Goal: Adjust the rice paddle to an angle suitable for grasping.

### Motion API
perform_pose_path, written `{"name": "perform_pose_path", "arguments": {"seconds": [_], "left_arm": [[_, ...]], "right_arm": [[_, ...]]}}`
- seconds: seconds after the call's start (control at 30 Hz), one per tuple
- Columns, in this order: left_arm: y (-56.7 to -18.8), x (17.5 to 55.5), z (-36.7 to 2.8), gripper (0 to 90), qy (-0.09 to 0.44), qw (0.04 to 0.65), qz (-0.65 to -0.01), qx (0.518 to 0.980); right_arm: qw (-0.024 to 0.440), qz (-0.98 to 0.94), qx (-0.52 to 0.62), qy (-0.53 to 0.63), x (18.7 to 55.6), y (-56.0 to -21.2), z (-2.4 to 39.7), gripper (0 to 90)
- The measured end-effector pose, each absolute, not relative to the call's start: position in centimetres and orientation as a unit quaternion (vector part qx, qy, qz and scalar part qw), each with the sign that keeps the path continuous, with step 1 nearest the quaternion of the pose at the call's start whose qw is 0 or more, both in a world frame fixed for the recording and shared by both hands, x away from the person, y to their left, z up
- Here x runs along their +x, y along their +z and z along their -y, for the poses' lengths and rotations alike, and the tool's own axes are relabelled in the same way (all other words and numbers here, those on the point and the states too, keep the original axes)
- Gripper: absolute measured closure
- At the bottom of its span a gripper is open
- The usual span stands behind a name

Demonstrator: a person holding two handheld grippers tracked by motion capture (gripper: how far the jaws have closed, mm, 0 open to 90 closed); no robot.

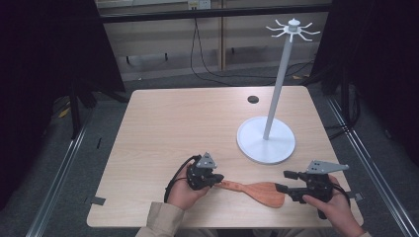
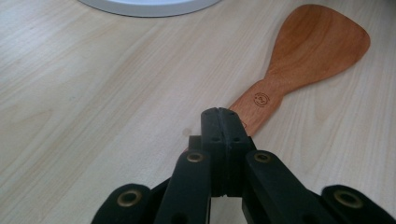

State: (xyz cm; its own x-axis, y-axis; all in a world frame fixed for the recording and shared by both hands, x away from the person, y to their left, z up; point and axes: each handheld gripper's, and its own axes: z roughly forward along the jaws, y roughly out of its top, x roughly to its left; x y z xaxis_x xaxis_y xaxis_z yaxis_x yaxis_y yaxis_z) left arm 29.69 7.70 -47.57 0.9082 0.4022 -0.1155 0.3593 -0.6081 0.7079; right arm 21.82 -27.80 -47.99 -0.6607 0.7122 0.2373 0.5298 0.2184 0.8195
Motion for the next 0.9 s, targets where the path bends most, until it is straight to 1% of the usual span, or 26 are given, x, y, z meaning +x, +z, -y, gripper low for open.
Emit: {"name": "perform_pose_path", "arguments": {"seconds": [0.03, 0.07, 0.1, 0.13, 0.2, 0.37, 0.43, 0.53, 0.57, 0.6, 0.63, 0.67, 0.8, 0.87, 0.9], "left_arm": [[-47.6, 29.7, -7.9, 90.0, 0.026, 0.393, -0.219, 0.893], [-47.5, 29.7, -8.0, 90.0, 0.026, 0.397, -0.223, 0.890], [-47.5, 29.7, -8.1, 90.0, 0.028, 0.404, -0.228, 0.886], [-47.4, 29.8, -8.4, 90.0, 0.025, 0.408, -0.232, 0.883], [-47.4, 29.7, -8.4, 90.0, 0.020, 0.410, -0.232, 0.882], [-48.1, 29.8, -8.2, 90.0, 0.014, 0.388, -0.230, 0.892], [-48.4, 29.9, -8.1, 90.0, 0.011, 0.383, -0.233, 0.894], [-48.7, 29.9, -7.9, 90.0, 0.007, 0.372, -0.229, 0.899], [-48.7, 29.9, -7.9, 90.0, 0.007, 0.367, -0.228, 0.902], [-48.7, 29.9, -7.9, 90.0, 0.003, 0.364, -0.225, 0.904], [-48.7, 29.8, -7.8, 90.0, -0.002, 0.366, -0.221, 0.904], [-48.6, 29.6, -7.8, 90.0, -0.001, 0.359, -0.220, 0.907], [-48.7, 29.0, -7.7, 90.0, -0.017, 0.345, -0.216, 0.913], [-48.9, 28.7, -7.6, 90.0, -0.019, 0.335, -0.210, 0.918], [-48.9, 28.6, -7.6, 90.0, -0.016, 0.338, -0.207, 0.918]], "right_arm": [[0.095, -0.777, 0.395, 0.482, 21.7, -48.1, 27.4, 52.4], [0.081, -0.788, 0.378, 0.480, 21.6, -48.2, 26.6, 71.2], [0.081, -0.788, 0.378, 0.480, 21.6, -48.2, 26.6, 71.2], [0.073, -0.799, 0.368, 0.469, 21.5, -48.3, 25.8, 74.1], [0.073, -0.802, 0.365, 0.468, 21.6, -48.4, 25.6, 74.1], [0.079, -0.797, 0.367, 0.472, 21.9, -48.2, 25.9, 73.5], [0.080, -0.792, 0.375, 0.476, 21.9, -48.2, 26.3, 71.3], [0.081, -0.786, 0.383, 0.478, 22.0, -48.3, 26.8, 70.4], [0.083, -0.785, 0.383, 0.480, 22.1, -48.3, 27.0, 68.9], [0.082, -0.783, 0.385, 0.481, 22.0, -48.2, 27.2, 65.3], [0.082, -0.783, 0.385, 0.481, 22.0, -48.2, 27.2, 65.3], [0.084, -0.783, 0.383, 0.483, 22.1, -48.2, 27.2, 62.8], [0.087, -0.775, 0.396, 0.486, 22.2, -48.1, 27.5, 46.2], [0.092, -0.768, 0.407, 0.486, 22.5, -48.1, 27.7, 34.4], [0.095, -0.767, 0.408, 0.487, 22.6, -48.1, 27.7, 32.2]]}}
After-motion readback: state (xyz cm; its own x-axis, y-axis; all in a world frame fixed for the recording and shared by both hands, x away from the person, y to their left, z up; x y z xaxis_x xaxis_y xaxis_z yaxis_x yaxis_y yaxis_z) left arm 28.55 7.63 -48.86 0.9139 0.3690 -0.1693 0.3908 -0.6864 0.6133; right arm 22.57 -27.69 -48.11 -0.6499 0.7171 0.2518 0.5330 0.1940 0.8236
